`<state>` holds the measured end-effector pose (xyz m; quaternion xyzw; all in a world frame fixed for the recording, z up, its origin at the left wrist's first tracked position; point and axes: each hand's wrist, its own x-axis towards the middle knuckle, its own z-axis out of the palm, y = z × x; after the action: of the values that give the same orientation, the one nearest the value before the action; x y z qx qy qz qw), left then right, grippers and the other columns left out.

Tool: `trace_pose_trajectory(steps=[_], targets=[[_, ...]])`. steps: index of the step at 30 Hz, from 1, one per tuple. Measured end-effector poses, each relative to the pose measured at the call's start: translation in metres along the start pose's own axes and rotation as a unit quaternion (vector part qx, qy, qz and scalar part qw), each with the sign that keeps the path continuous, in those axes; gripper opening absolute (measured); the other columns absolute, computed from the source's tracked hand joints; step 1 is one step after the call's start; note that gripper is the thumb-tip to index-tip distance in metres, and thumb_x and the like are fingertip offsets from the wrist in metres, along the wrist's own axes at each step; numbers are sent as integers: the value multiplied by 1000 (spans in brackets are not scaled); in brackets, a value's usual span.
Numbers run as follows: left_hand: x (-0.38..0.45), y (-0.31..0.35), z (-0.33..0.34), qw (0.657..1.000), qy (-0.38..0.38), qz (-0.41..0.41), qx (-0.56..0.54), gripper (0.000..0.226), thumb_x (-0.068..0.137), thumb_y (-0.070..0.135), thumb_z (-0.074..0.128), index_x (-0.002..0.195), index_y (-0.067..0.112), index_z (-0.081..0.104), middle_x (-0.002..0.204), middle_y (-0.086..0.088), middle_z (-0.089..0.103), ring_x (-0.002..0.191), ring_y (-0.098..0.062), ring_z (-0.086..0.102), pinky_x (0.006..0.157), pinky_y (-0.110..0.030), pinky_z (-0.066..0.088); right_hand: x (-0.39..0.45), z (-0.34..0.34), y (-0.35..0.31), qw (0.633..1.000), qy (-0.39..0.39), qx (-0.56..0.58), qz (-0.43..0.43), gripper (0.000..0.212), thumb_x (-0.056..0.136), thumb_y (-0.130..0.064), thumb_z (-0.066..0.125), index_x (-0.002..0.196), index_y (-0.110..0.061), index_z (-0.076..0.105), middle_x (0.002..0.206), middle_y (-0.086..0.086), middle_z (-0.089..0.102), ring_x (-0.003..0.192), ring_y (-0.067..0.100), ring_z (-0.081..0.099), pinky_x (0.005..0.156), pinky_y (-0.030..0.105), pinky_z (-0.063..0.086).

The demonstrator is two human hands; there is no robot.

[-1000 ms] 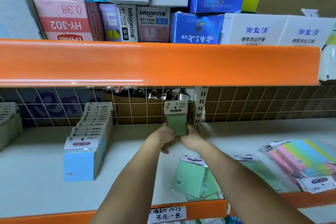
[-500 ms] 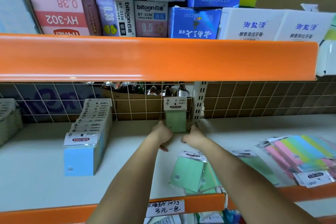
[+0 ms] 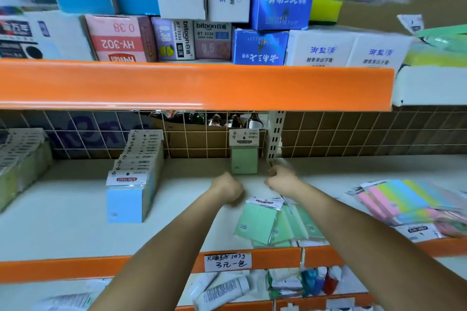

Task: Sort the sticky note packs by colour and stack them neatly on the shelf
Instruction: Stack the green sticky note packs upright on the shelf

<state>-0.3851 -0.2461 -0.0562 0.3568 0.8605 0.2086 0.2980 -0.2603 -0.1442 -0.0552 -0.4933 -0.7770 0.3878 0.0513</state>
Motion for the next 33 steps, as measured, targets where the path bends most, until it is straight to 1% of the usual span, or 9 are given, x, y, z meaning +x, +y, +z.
trace_pose_trajectory(steps=[3,6,8,11,14,17,20,25,33], targets=[[-16,4,6,999,-38,7,12,34,94,16,48,122,-2,57,124,-18,61,114,-32,59,79,-30,46,-14,-11,1,996,33,-74,-31,6,87,-11,51,83,-13,55,99,12,59,83,23,51,63,27,34],[-28,4,17,998,-44,-4,40,34,94,17,47,120,-2,60,123,-17,62,115,-30,59,84,-29,47,-27,-15,3,994,46,-101,-4,22,83,-11,51,61,-12,45,70,11,54,71,25,55,59,27,36],[-32,3,24,997,-42,-12,70,32,93,17,49,119,1,59,122,-15,62,114,-29,59,86,-29,47,-39,-14,1,994,15,-95,44,21,85,-10,49,64,-6,51,59,11,55,52,24,55,51,25,42],[-35,-1,32,996,-35,-34,79,28,90,20,50,112,5,60,120,-14,62,110,-27,60,87,-29,49,-56,-11,-2,982,-108,-37,149,27,91,-8,47,65,-6,43,45,6,38,35,16,36,39,19,28],[-39,-4,33,998,-26,-47,39,31,90,23,48,112,5,60,120,-16,62,111,-29,60,90,-30,49,-60,-2,-1,965,-159,-98,185,28,95,-21,49,76,-1,55,45,10,50,36,18,52,42,22,47],[-41,-9,36,998,-29,-57,-10,24,88,20,49,105,6,57,118,-16,60,109,-30,60,88,-32,50,-65,4,1,970,-133,-113,170,36,94,-23,54,85,10,62,66,17,69,47,19,65,57,28,59],[-42,-11,41,996,-39,-57,-55,22,85,18,48,99,6,57,115,-17,63,105,-32,62,84,-33,52,-71,5,2,978,-112,-84,156,35,93,-23,60,79,8,55,70,17,67,45,19,65,49,27,57],[-45,-10,46,998,-35,-33,-42,36,88,21,50,121,8,49,126,-13,56,116,-28,54,95,-31,46,-71,14,4,985,-85,-73,128,30,85,-23,71,79,2,57,75,16,68,54,19,67,52,25,58],[-36,-20,36,989,3,7,-144,34,83,18,65,104,18,38,101,-9,58,88,-26,58,63,-30,48,-59,17,-5,996,-4,-52,77,24,83,-16,69,72,-7,50,64,11,61,55,24,63,60,31,57]])
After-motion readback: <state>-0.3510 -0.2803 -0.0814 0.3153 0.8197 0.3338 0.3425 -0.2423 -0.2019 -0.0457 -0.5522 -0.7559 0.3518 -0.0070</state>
